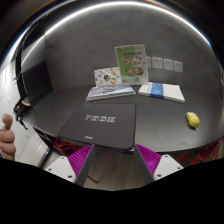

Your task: Arrange mouse

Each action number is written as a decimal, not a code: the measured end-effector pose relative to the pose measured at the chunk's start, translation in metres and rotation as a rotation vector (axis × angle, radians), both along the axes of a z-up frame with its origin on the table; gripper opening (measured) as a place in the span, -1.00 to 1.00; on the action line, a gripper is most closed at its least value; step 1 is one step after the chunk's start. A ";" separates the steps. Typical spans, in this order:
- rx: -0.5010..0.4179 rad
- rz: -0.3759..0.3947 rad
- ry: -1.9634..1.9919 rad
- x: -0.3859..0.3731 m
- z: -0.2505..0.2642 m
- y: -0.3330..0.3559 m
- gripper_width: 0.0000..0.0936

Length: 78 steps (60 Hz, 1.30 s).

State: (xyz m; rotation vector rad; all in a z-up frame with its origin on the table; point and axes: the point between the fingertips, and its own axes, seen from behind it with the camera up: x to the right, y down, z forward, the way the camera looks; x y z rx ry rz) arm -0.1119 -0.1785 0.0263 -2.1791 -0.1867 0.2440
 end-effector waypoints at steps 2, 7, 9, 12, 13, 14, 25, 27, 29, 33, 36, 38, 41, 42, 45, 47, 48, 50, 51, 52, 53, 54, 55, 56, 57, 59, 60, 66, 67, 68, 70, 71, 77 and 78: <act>0.005 -0.011 -0.004 0.003 0.000 0.001 0.77; 0.007 -0.037 -0.010 0.012 -0.001 0.002 0.77; 0.005 -0.042 -0.009 0.021 0.000 0.003 0.78; 0.005 -0.053 -0.009 0.032 -0.001 0.004 0.77; 0.006 -0.059 -0.009 0.037 -0.001 0.004 0.77; 0.009 -0.065 -0.010 0.041 -0.001 0.005 0.77; 0.027 -0.159 -0.059 0.138 -0.010 0.029 0.76; 0.037 -0.183 -0.072 0.161 -0.014 0.037 0.76; 0.044 -0.209 -0.090 0.186 -0.015 0.044 0.76; 0.059 -0.261 -0.123 0.236 -0.017 0.058 0.76; 0.067 -0.291 -0.137 0.268 -0.019 0.067 0.76; 0.073 -0.306 -0.144 0.287 -0.020 0.074 0.76; 0.073 -0.318 -0.145 0.310 -0.022 0.084 0.76; 0.071 -0.321 -0.142 0.316 -0.022 0.087 0.75; 0.068 -0.316 -0.122 0.328 -0.025 0.099 0.75; 0.065 -0.307 -0.107 0.332 -0.027 0.106 0.76; 0.064 -0.302 -0.100 0.333 -0.028 0.110 0.75; 0.060 -0.290 -0.090 0.334 -0.032 0.117 0.75; 0.056 -0.284 -0.087 0.334 -0.033 0.120 0.75; 0.053 -0.278 -0.086 0.334 -0.036 0.123 0.75; 0.053 -0.273 -0.087 0.335 -0.036 0.126 0.76; 0.065 -0.270 -0.088 0.335 -0.035 0.130 0.75; 0.069 -0.267 -0.092 0.336 -0.035 0.134 0.74; 0.071 -0.263 -0.094 0.335 -0.035 0.136 0.74; 0.071 -0.258 -0.093 0.334 -0.035 0.139 0.74; 0.069 -0.253 -0.083 0.331 -0.034 0.145 0.75; 0.071 -0.253 -0.080 0.330 -0.033 0.147 0.75; 0.088 -0.243 -0.089 0.329 -0.034 0.164 0.60; 0.089 -0.240 -0.086 0.329 -0.034 0.165 0.56; 0.089 -0.239 -0.084 0.329 -0.034 0.166 0.53; 0.098 -0.243 -0.081 0.329 -0.034 0.168 0.47; 0.101 -0.246 -0.081 0.329 -0.034 0.168 0.44; 0.118 -0.268 -0.072 0.329 -0.034 0.172 0.09; 0.115 -0.272 -0.073 0.329 -0.035 0.172 0.07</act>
